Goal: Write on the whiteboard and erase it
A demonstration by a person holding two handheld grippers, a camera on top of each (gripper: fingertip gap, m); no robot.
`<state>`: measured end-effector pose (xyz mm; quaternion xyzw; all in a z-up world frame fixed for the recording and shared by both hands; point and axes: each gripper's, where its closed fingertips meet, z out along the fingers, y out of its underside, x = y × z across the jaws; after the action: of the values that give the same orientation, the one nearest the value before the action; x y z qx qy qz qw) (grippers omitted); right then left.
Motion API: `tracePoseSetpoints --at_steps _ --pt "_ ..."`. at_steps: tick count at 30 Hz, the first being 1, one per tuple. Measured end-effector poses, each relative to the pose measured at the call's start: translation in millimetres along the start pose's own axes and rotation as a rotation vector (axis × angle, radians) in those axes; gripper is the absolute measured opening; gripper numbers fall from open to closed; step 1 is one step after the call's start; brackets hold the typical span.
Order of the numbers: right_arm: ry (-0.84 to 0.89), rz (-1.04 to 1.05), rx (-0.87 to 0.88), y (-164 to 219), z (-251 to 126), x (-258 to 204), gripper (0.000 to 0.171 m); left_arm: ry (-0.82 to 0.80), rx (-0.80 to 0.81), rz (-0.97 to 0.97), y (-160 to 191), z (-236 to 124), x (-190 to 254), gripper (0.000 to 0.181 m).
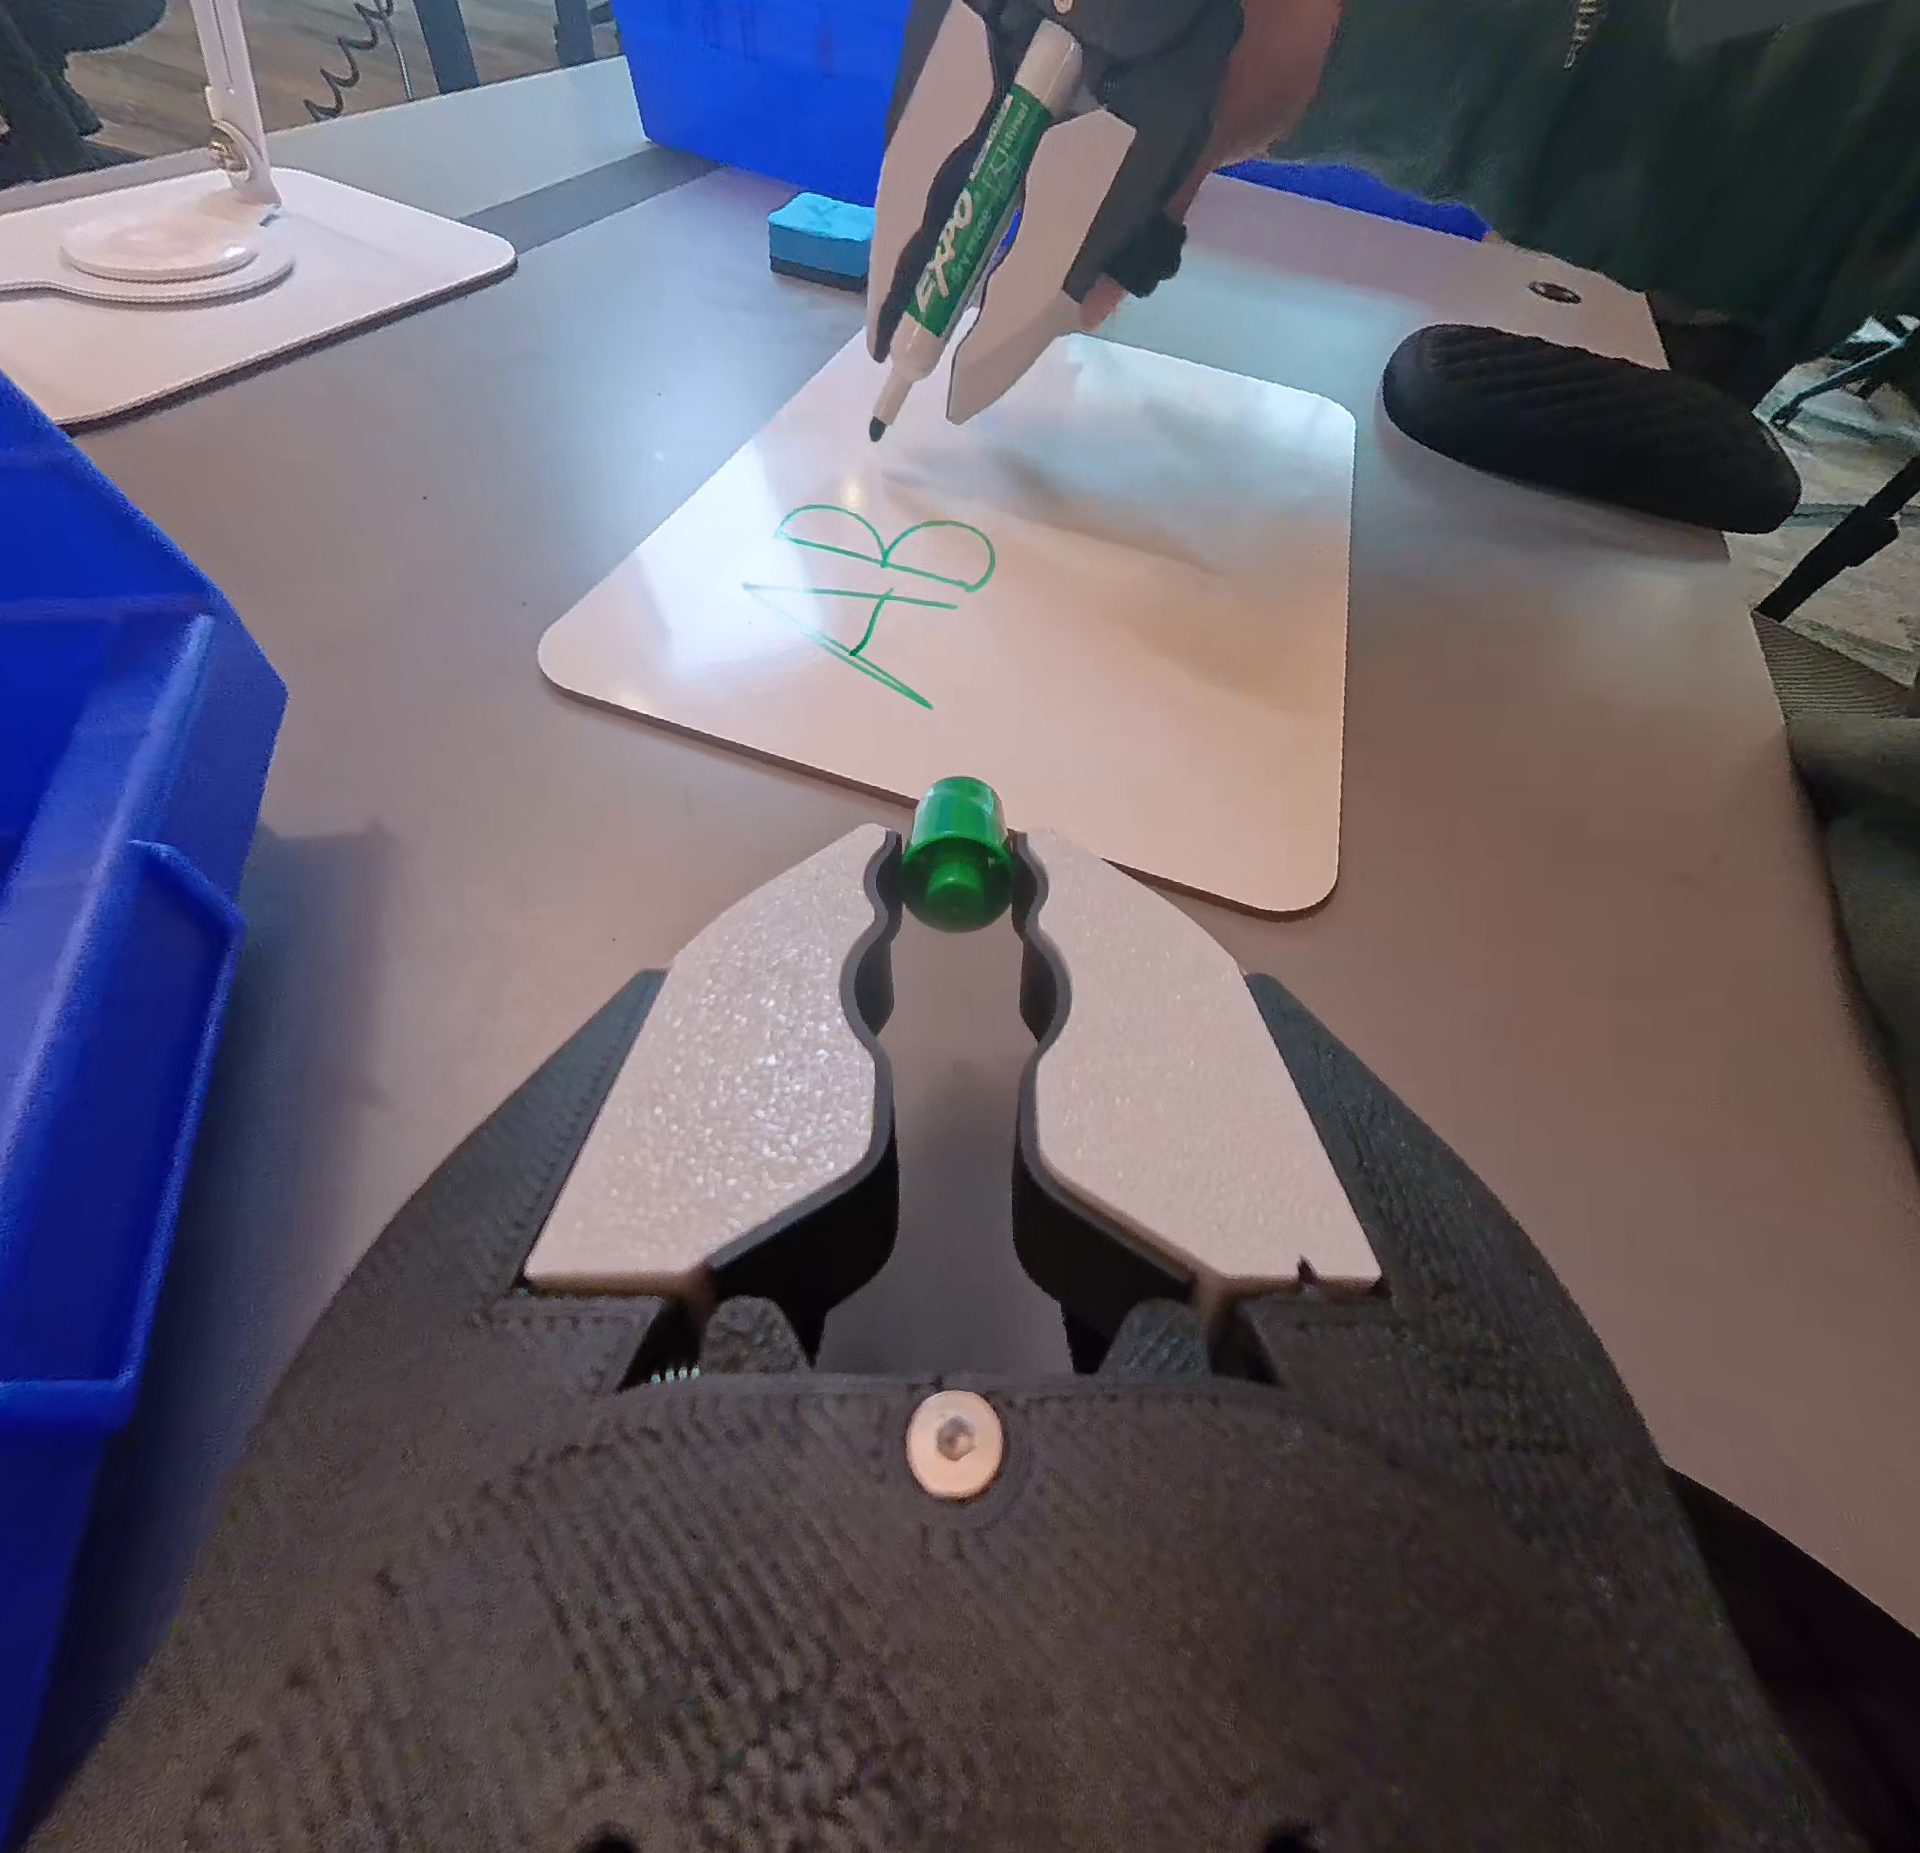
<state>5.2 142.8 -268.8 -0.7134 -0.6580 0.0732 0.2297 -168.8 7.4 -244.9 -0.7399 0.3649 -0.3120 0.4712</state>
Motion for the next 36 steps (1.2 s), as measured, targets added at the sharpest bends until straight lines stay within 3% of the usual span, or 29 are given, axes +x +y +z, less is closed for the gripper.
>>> tracePoseSetpoints --at_steps 16,36 --pt "0.045 -0.03 -0.052 4.5 4.1 11.5 0.034 0.039 0.132 0.088 -18.5 -6.4 9.7 0.02" --pt "0.086 -0.095 -0.115 8.9 5.9 14.7 0.034 -0.016 0.122 0.062 -17.7 -7.3 0.0 0.02"
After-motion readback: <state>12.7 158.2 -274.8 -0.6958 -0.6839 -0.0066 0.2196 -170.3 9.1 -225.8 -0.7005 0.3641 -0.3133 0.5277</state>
